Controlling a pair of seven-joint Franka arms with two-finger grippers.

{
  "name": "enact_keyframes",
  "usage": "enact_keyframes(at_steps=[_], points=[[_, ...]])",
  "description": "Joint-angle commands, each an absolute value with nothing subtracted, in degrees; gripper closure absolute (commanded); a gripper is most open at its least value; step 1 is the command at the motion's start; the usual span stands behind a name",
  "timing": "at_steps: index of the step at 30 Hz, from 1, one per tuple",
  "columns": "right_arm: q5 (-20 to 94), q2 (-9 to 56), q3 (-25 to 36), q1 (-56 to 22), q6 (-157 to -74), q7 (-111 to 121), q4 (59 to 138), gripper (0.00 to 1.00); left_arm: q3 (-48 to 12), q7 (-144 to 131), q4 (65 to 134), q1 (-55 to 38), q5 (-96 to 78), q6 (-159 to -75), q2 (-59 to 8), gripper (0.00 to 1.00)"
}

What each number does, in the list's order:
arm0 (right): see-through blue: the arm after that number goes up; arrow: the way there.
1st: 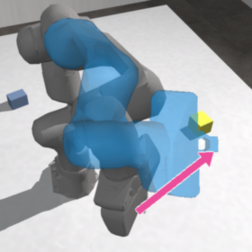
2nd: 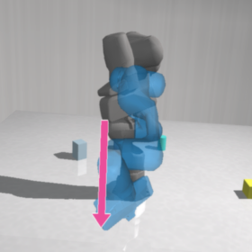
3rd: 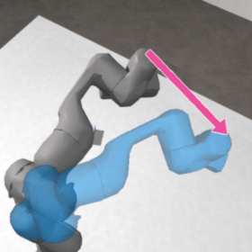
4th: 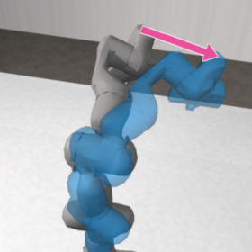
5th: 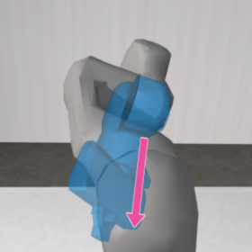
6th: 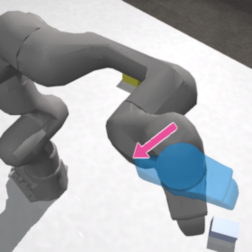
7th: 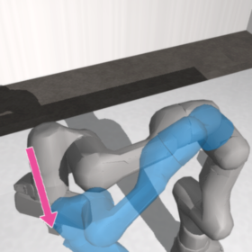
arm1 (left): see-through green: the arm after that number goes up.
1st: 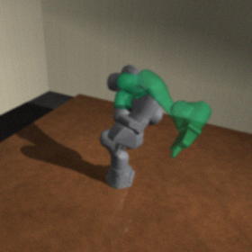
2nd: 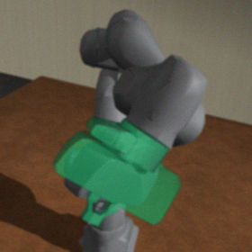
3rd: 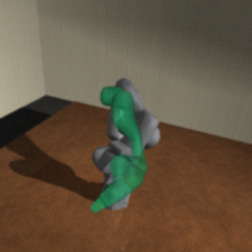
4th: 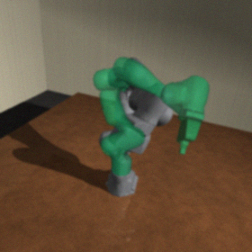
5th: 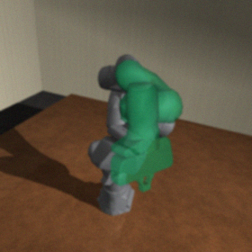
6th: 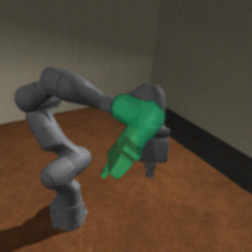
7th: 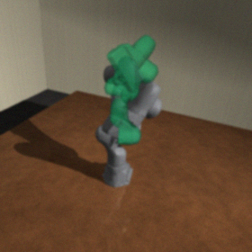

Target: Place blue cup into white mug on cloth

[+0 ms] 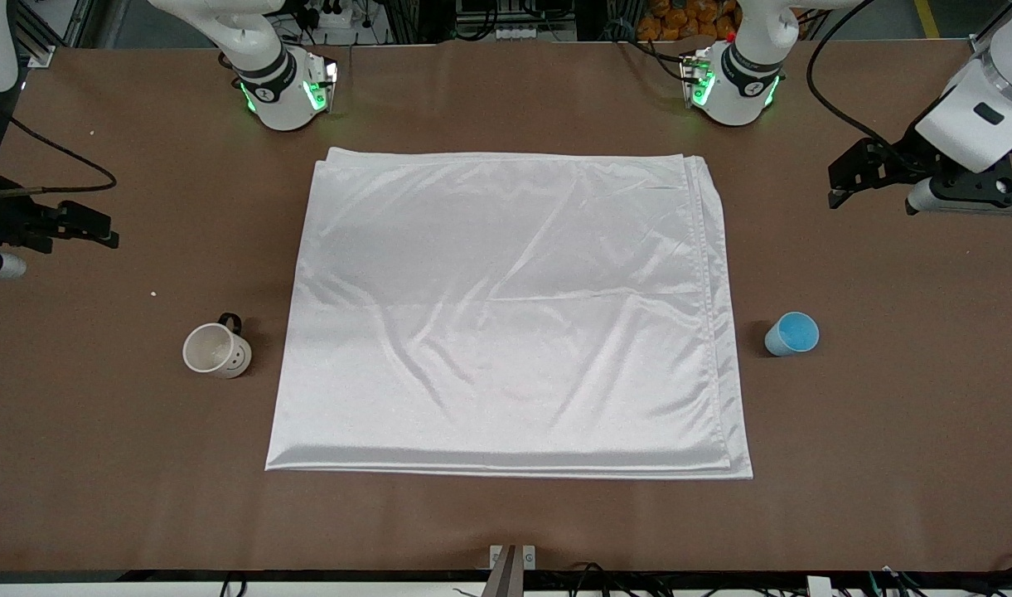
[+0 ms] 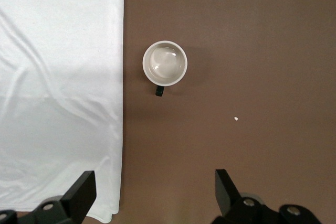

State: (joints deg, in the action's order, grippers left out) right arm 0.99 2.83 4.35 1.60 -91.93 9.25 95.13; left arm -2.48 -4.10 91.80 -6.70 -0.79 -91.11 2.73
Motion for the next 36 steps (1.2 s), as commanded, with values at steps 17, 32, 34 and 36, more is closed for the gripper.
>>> enact_keyframes(at_steps=[17,32,34,36], points=[[1.49,1.49,3.69,2.64,-92.11,8.61,97.56,0.0,-3.08,-4.22,91.05,-6.24,0.44,-92.02,1.41,0.0],[1.49,1.49,3.78,3.34,-92.81,8.61,98.52,0.0,-2.64,-3.78,92.19,-5.89,0.18,-95.62,-4.12,0.0],[1.49,1.49,3.78,3.34,-92.81,8.61,98.53,0.0,-2.2,-3.6,92.98,-5.89,0.18,-96.76,-5.09,0.0],[1.49,1.49,3.78,3.34,-92.81,8.61,98.53,0.0,-1.76,-3.34,94.12,-5.98,0.26,-98.43,-5.8,0.0]])
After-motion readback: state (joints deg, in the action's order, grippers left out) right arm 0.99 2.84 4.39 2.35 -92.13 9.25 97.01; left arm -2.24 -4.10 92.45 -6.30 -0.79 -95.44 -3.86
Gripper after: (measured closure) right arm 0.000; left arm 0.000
